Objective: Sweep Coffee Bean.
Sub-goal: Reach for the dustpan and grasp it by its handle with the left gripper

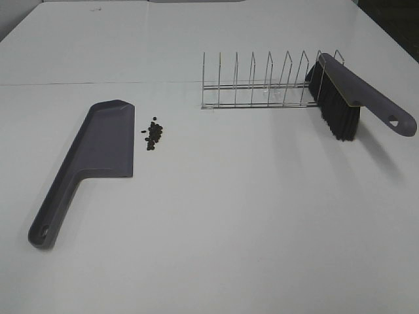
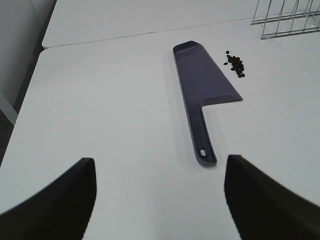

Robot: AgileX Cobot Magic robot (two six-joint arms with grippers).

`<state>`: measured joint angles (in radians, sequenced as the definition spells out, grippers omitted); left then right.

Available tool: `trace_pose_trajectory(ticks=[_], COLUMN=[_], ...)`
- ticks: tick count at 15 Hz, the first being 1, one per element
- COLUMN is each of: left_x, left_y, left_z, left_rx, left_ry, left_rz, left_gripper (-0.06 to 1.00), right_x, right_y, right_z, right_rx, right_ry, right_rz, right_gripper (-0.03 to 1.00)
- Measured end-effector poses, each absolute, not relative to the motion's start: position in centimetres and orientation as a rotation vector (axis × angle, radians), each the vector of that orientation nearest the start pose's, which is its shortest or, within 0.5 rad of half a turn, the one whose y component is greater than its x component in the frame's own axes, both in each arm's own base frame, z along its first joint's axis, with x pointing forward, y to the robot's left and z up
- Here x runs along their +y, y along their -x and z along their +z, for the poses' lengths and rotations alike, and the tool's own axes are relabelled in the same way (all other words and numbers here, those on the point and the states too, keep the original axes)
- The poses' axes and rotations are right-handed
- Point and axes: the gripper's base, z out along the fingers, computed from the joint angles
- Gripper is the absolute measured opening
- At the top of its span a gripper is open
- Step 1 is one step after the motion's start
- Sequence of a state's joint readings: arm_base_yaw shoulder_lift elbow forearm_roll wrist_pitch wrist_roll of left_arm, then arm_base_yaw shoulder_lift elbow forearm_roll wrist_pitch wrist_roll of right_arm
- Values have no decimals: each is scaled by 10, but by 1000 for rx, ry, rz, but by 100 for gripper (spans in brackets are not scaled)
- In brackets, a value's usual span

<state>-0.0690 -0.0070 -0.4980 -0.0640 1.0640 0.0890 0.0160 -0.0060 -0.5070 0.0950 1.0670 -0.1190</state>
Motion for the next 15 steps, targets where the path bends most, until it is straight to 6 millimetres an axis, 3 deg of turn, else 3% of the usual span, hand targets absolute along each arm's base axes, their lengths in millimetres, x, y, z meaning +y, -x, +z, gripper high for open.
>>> trace_pose_trajectory(ticks=[15], left_x=[-5], left_y=[6], left_z=[277], left_rx=[2035], left_ry=[-164], left_rz=[-64], left_gripper=[67], right_x=[7], right_y=[7], right_z=[279], right_rx=[2029], right_ry=[143], right_rz=[49], right_gripper=[66])
